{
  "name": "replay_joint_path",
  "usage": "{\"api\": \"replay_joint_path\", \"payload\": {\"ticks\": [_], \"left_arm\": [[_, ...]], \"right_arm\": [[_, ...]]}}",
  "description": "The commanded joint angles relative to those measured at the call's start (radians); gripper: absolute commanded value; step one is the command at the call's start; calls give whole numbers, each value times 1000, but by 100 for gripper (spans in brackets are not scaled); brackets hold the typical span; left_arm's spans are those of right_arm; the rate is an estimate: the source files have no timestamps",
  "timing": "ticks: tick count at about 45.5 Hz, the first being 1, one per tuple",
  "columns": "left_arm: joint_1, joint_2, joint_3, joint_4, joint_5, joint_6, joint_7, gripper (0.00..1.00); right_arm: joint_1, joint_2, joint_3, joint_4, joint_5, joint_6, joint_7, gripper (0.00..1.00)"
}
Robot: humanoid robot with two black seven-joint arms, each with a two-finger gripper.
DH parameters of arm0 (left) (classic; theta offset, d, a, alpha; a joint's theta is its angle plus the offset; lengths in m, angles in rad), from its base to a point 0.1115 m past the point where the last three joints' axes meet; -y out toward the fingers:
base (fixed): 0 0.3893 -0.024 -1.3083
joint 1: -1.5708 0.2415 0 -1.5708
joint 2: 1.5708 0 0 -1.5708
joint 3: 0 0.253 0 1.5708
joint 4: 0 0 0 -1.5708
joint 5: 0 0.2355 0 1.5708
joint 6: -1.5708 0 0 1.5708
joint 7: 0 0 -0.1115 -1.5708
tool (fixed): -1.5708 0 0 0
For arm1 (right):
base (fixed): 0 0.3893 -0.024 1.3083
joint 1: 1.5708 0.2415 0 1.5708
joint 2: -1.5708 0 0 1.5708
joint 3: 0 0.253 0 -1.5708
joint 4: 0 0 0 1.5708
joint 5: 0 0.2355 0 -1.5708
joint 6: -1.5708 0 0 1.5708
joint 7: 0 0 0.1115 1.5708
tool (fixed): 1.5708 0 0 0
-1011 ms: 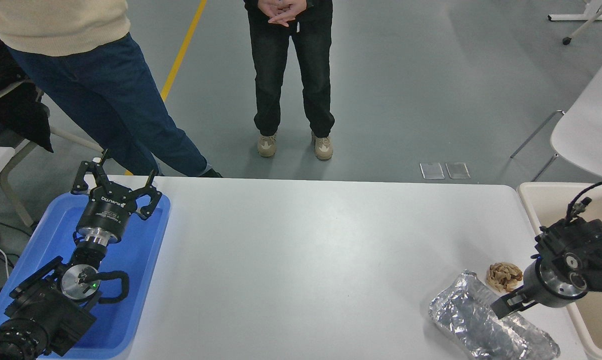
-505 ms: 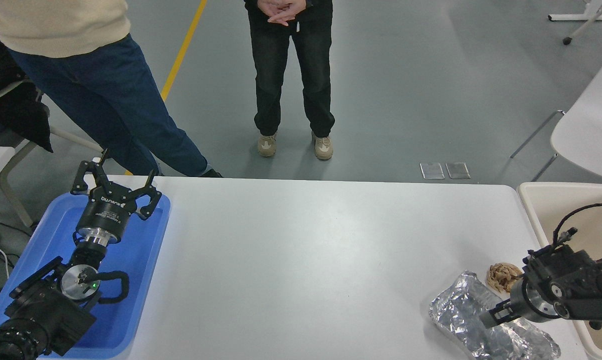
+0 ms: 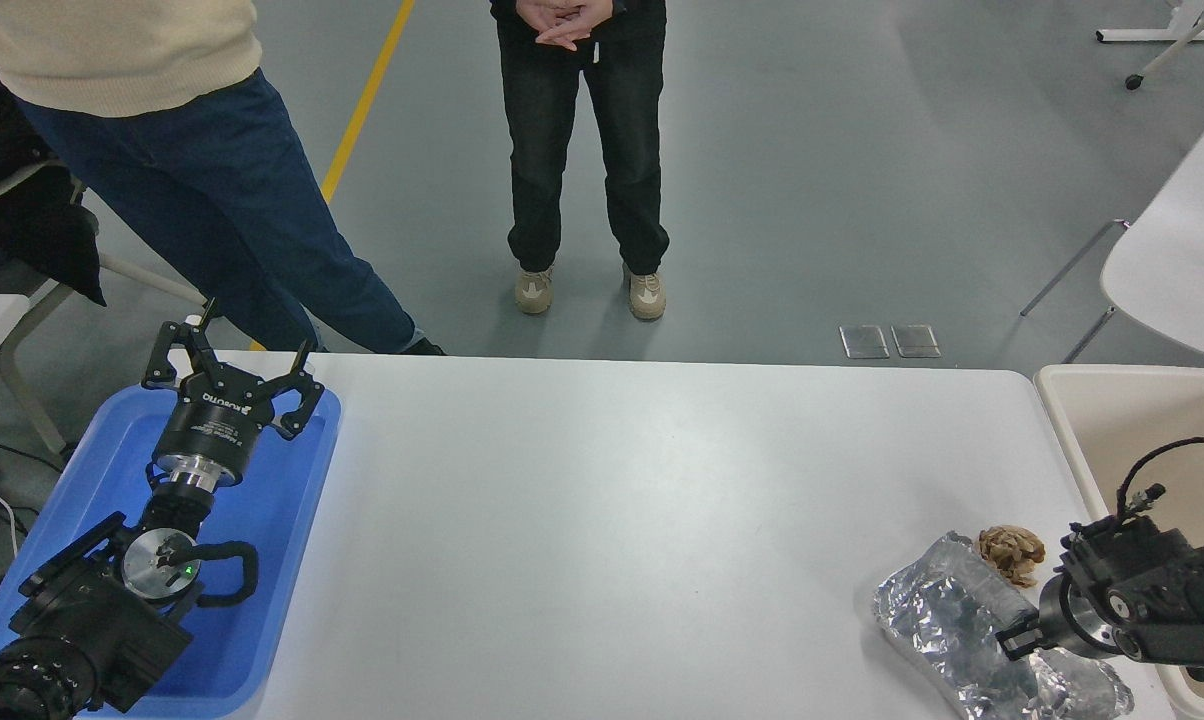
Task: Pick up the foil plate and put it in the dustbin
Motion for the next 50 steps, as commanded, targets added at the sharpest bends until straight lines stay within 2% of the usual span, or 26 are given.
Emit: {"api": "replay_joint_path", "payload": {"ticks": [1, 14, 24, 27, 30, 33, 34, 38, 43, 46, 50], "left_arm": [[0, -1, 0, 0, 0, 0, 2, 100], [0, -1, 0, 0, 0, 0, 2, 100], [0, -1, 0, 0, 0, 0, 2, 100], [0, -1, 0, 0, 0, 0, 2, 100], [0, -1, 0, 0, 0, 0, 2, 100], [0, -1, 0, 0, 0, 0, 2, 100], [0, -1, 0, 0, 0, 0, 2, 100], [0, -1, 0, 0, 0, 0, 2, 100], [0, -1, 0, -2, 0, 0, 2, 100], [0, -1, 0, 0, 0, 0, 2, 100], [0, -1, 0, -2, 0, 0, 2, 100]], "right_arm": [[38, -30, -10, 47, 12, 2, 4, 0], [208, -148, -37, 251, 53, 28, 12, 0], [472, -175, -189, 524, 90, 33, 27, 0], [544, -173, -212, 581, 113, 48, 61, 0], [613, -170, -223, 607, 139, 121, 120, 0], [688, -164, -223, 609, 185, 242, 200, 0], [746, -158, -226, 607, 237, 329, 244, 0], [861, -129, -272, 596, 398, 476, 260, 0], [973, -66, -382, 590, 584, 539, 265, 0], [1023, -29, -430, 592, 628, 563, 269, 0], [1069, -9, -447, 592, 630, 651, 269, 0]]}}
